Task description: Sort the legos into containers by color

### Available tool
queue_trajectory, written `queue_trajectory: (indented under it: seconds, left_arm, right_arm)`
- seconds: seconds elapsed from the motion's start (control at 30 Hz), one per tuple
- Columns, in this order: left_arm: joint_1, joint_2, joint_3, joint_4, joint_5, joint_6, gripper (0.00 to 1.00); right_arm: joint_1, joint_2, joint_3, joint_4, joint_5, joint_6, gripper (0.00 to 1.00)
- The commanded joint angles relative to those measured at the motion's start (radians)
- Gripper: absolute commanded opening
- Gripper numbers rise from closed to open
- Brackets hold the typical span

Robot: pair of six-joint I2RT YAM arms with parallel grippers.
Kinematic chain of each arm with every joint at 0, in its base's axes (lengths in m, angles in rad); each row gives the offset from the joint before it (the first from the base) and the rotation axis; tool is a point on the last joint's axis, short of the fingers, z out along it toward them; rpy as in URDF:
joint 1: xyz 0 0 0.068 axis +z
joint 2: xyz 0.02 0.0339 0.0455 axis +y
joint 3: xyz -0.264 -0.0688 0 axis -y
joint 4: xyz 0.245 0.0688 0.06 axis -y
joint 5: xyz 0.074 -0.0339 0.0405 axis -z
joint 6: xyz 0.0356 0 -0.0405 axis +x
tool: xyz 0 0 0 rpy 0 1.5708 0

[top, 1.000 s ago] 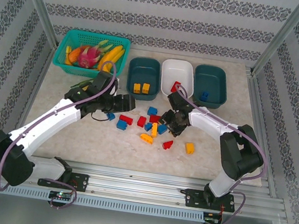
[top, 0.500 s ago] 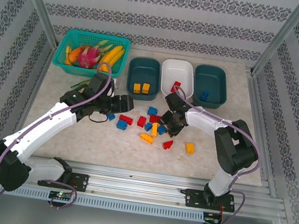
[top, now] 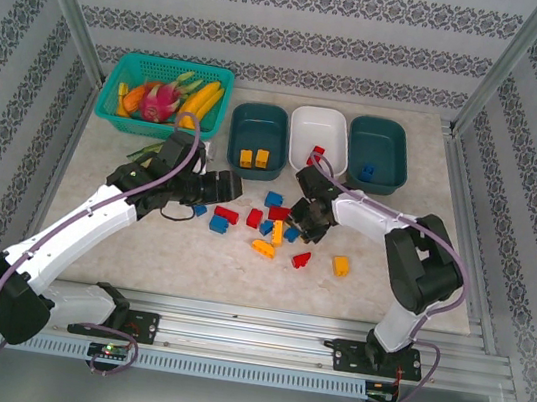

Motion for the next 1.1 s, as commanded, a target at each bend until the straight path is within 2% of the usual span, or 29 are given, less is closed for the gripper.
queue_trajectory:
  seconds: [0.0,0.1,0.2,0.3,0.43,0.7,0.87,1.07]
  left_arm:
    - [-0.020,0.007,0.032,0.085,0.036,-0.024,0.75]
    - [-0.028,0.061,0.097,0.126,0.059,-0.037,0.75]
    - [-0.029,0.138,0.171,0.176,0.086,-0.062,0.75]
    - [-0.030,0.216,0.244,0.215,0.093,-0.075,0.75]
    - [-0.029,0.329,0.341,0.252,0.127,-0.088,0.75]
    - [-0.028,0.466,0.448,0.294,0.145,-0.093,0.75]
    - [-0.027,0.497,0.477,0.267,0.141,-0.076,0.75]
    - [-0.024,0.470,0.444,0.218,0.114,-0.062,0.75]
  right_arm:
    - [-0.041,-0.127,0.009,-0.121,0.127,-0.099,0.22]
    - [-0.124,-0.225,0.050,-0.188,0.194,-0.215,0.21]
    - [-0.241,-0.248,0.107,-0.205,0.233,-0.345,0.20]
    - [-0.348,-0.170,0.211,-0.209,0.269,-0.466,0.20]
    - [-0.440,0.019,0.406,-0.237,0.323,-0.578,0.20]
    - [-0.512,0.358,0.730,-0.353,0.373,-0.637,0.21]
    - [-0.532,0.460,0.804,-0.364,0.344,-0.630,0.24]
    - [-0.532,0.500,0.871,-0.402,0.310,-0.633,0.44]
